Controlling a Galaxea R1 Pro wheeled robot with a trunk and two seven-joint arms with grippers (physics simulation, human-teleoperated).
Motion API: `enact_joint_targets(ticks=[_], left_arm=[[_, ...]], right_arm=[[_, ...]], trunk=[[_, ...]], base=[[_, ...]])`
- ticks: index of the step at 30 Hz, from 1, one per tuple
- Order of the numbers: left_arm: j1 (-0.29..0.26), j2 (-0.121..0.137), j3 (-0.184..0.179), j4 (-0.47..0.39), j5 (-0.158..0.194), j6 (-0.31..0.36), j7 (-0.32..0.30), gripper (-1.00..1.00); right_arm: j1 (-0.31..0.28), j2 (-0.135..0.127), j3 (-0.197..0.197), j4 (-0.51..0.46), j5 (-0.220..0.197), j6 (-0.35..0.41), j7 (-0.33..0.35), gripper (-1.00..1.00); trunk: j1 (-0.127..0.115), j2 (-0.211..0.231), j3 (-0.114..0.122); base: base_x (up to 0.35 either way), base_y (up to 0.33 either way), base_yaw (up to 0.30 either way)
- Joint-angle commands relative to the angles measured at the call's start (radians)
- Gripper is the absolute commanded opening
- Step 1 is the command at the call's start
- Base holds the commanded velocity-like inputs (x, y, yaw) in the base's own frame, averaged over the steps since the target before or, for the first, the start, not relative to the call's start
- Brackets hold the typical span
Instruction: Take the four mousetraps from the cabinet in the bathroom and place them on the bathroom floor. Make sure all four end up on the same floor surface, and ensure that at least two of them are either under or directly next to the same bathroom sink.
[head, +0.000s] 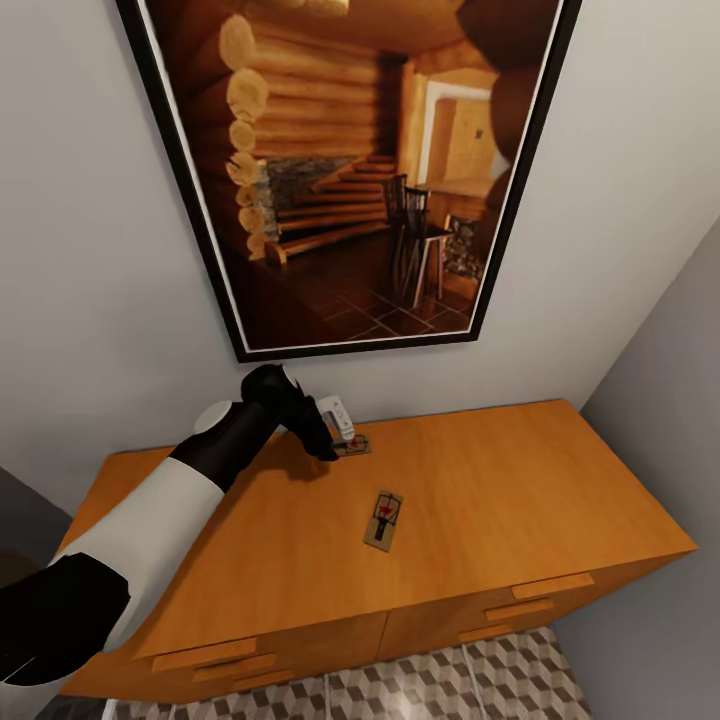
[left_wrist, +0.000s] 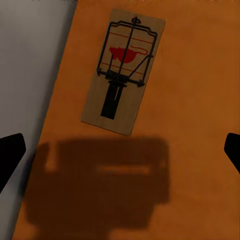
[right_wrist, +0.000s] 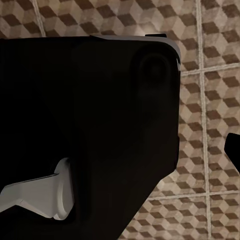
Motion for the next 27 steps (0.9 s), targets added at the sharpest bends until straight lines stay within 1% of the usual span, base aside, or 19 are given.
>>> enact_joint_targets(ticks=[1, 27], left_arm=[[-0.001, 0.0, 0.0, -0.001, -0.008, 0.007, -0.008, 1.0], [-0.001, 0.0, -0.001, 0.005, -0.01, 0.007, -0.008, 1.0]], right_arm=[[-0.001, 0.0, 0.005, 0.002, -0.011, -0.004, 0.005, 1.0], [-0.001, 0.0, 0.005, 0.002, -0.011, -0.004, 0.005, 1.0]], trunk=[[0.001, -0.002, -0.002], [0.001, -0.002, -0.002]], base=[[0.0, 0.0, 0.0], [0.0, 0.0, 0.0]])
